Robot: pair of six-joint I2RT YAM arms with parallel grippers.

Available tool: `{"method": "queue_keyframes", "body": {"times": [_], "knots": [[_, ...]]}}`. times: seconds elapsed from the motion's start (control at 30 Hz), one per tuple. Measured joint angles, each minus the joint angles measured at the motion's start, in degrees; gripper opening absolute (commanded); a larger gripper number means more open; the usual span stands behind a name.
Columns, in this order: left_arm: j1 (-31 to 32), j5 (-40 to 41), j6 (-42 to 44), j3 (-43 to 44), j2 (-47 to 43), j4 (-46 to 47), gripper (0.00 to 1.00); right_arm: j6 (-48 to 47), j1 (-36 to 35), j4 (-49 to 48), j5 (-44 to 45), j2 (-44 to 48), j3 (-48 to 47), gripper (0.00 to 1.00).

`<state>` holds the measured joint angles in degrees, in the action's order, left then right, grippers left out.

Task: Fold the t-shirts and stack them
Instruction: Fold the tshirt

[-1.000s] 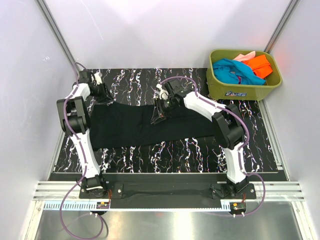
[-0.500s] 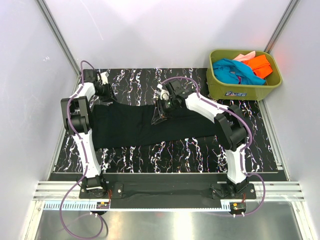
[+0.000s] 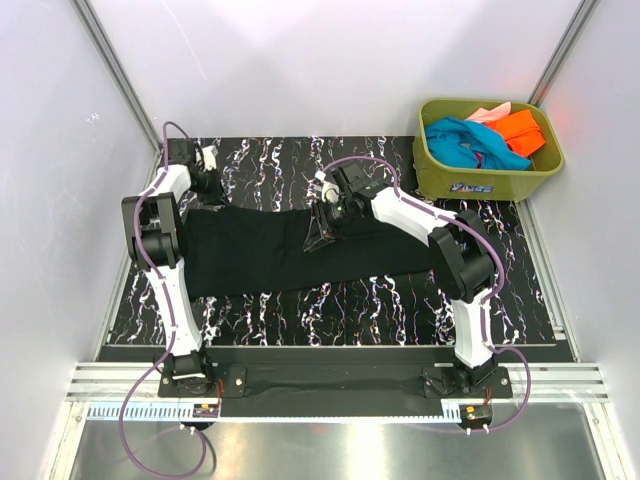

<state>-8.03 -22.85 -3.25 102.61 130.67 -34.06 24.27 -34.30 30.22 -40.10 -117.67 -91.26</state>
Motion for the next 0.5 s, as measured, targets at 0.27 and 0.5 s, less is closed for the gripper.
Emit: {"method": "queue_keyframes", "body": {"times": [0.27, 0.5], "knots": [[0.85, 0.85, -1.29, -6.56, -7.04, -1.01, 0.00, -0.04, 0.07, -0.44, -0.07, 1.55, 2.21, 0.29], [1.57, 0.42, -3.41, -13.40, -17.99, 0.83, 0.00, 0.04, 0.11, -1.88, -0.55, 2.95, 6.27, 0.28]]}}
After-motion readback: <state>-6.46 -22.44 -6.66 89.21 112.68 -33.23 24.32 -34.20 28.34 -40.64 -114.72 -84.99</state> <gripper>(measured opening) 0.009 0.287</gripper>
